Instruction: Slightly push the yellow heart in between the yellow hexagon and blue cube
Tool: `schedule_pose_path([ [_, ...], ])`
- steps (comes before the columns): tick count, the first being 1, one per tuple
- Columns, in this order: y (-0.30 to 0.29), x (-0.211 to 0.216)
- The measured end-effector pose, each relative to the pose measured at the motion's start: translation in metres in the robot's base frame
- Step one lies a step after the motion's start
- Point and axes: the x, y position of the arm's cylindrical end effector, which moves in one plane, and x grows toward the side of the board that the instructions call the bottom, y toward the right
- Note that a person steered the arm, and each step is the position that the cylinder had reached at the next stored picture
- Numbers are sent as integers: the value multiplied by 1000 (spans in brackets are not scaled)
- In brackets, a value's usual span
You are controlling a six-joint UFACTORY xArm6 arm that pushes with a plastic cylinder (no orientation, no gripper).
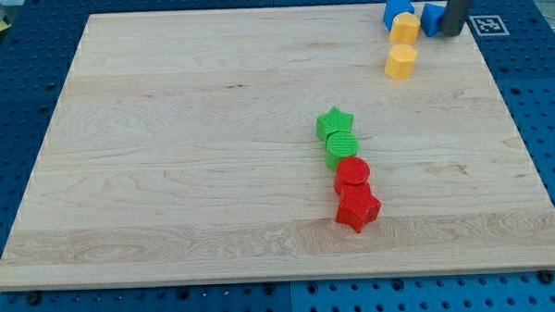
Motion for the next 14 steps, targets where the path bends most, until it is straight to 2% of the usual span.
schedule_pose_path([
  [1, 28, -20],
  [2, 27, -49],
  [3, -4, -55],
  [5, -16, -55],
  [11, -74, 4],
  [14, -92, 16],
])
